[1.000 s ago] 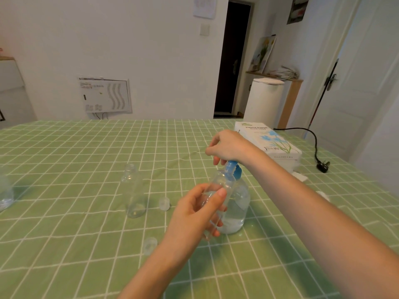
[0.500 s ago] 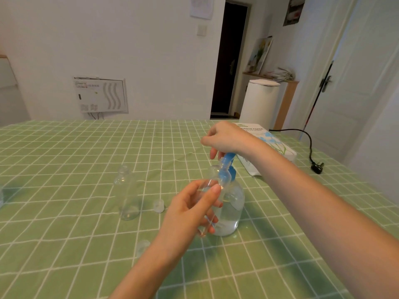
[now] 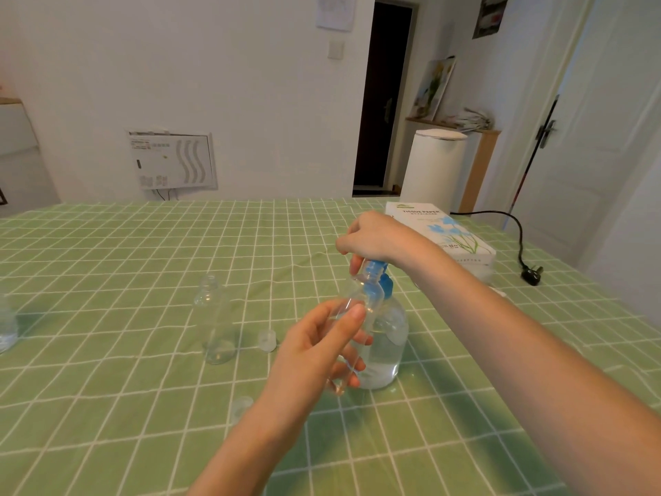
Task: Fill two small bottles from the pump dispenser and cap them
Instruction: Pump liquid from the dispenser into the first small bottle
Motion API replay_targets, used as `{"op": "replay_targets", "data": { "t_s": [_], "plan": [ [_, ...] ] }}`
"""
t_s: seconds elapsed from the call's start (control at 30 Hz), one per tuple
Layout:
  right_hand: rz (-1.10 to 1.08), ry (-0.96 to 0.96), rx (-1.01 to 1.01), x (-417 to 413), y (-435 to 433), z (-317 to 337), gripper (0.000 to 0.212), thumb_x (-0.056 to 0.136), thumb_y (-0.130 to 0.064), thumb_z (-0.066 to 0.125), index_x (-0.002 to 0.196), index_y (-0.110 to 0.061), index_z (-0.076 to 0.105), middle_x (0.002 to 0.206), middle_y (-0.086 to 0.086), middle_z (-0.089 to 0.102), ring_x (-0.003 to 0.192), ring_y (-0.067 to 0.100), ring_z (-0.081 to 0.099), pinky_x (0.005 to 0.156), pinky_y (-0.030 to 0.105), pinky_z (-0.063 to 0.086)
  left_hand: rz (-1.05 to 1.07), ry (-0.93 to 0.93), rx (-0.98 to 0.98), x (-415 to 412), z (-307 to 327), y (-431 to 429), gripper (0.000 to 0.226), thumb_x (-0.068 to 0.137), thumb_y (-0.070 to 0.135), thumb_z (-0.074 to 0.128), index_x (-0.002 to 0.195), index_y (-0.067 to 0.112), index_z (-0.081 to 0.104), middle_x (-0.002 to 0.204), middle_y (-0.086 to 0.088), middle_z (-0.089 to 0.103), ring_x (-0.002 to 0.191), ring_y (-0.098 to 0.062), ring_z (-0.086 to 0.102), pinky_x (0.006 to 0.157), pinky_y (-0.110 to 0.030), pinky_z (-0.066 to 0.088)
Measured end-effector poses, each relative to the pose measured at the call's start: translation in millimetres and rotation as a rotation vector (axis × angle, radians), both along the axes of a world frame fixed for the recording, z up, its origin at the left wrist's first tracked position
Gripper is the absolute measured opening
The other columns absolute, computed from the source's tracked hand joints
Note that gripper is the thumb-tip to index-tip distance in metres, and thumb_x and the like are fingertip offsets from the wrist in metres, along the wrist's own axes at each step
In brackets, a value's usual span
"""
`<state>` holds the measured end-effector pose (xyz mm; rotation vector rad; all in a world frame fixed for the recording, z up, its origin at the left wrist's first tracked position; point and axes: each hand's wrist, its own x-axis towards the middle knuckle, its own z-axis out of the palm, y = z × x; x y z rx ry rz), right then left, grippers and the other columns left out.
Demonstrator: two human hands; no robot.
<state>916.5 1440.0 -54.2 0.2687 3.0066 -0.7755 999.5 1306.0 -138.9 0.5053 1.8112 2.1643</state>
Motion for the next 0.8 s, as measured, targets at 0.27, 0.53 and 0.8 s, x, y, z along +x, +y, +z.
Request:
{"op": "replay_targets", "data": {
  "t_s": [0.27, 0.53, 0.8],
  "plan": [
    [0.024, 0.024, -0.082, 2, 1, -13, 0.041, 0.087, -0.018, 0.056, 0.121, 0.005, 0.058, 0.103, 0.018, 0.071, 0.075, 0.02, 0.052, 0.089, 0.045, 0.05, 0.008, -0.018, -0.026, 3, -4, -1, 0.044, 0.066, 0.05, 0.059, 0.1, 0.022, 0.066, 0.07, 0.003, 0.067, 0.044, -0.01, 0.052, 0.041, -0.016, 0.038],
    [0.035, 0.029, -0.053, 2, 2, -9, 0.035, 0.089, -0.02, 0.055, 0.115, 0.001, 0.062, 0.101, 0.015, 0.072, 0.076, 0.019, 0.057, 0.077, 0.035, 0.053, 0.012, -0.028, 0.008, 1, -5, 1, 0.043, 0.067, 0.046, 0.061, 0.1, 0.02, 0.067, 0.07, 0.003, 0.067, 0.044, -0.008, 0.053, 0.04, -0.016, 0.039],
    [0.056, 0.039, -0.032, -1, 0, -2, 0.041, 0.087, -0.02, 0.054, 0.12, 0.004, 0.059, 0.106, 0.02, 0.07, 0.073, 0.02, 0.055, 0.063, 0.028, 0.045, 0.012, -0.009, 0.027, -2, -4, 3, 0.05, 0.062, 0.051, 0.062, 0.104, 0.022, 0.066, 0.072, 0.004, 0.068, 0.051, -0.01, 0.056, 0.045, -0.02, 0.043]
  ]
}}
